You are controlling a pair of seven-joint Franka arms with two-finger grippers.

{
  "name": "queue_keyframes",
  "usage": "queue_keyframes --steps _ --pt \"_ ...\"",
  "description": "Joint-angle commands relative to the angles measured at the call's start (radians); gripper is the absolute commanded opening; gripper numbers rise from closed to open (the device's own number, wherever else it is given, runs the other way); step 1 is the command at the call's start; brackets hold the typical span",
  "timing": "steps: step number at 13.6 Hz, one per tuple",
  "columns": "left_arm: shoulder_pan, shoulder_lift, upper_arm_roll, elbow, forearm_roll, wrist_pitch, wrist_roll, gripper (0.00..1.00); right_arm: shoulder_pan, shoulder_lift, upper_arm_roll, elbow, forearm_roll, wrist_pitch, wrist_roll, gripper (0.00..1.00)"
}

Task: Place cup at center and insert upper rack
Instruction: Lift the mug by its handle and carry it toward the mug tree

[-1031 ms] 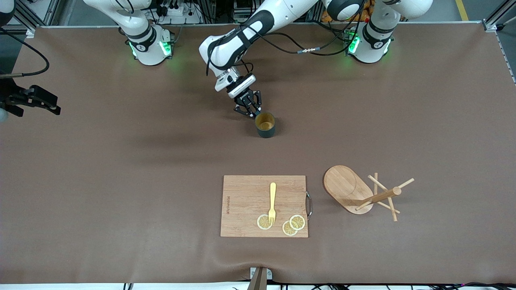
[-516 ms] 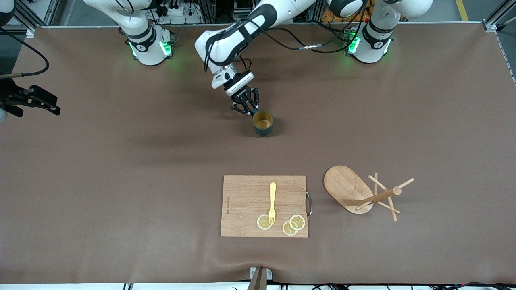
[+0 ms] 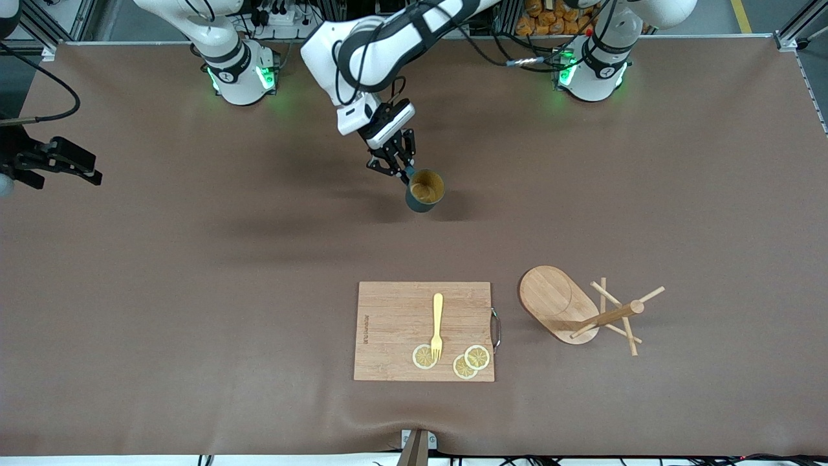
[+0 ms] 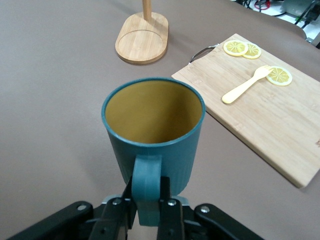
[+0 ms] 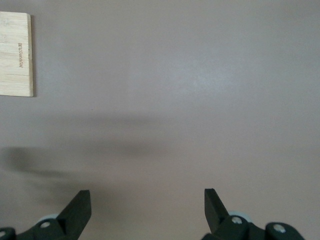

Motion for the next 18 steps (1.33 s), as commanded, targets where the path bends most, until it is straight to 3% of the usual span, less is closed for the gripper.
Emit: queue_keyframes --steps 1,7,12,18 --pt "0.061 -0.118 -0.007 -0.032 -0.092 0.013 0.08 0.0 0.0 0.019 0.001 0.025 0.022 -0.006 -0.001 1.0" --pt "0.179 -0.256 -0.005 -0.032 -0.273 0.034 0.225 0.0 0.001 0.019 0.001 0.03 0.01 0.003 -0.003 1.0" --pt "0.261 -0.31 -0.001 -0.037 -0.477 0.126 0.3 0.0 0.006 0.019 0.0 0.071 0.006 0.04 -0.001 1.0" --pt "0.32 -0.324 -0.004 -0.046 -0.597 0.208 0.3 0.0 0.006 0.02 0.001 0.073 0.01 0.04 0.002 1.0"
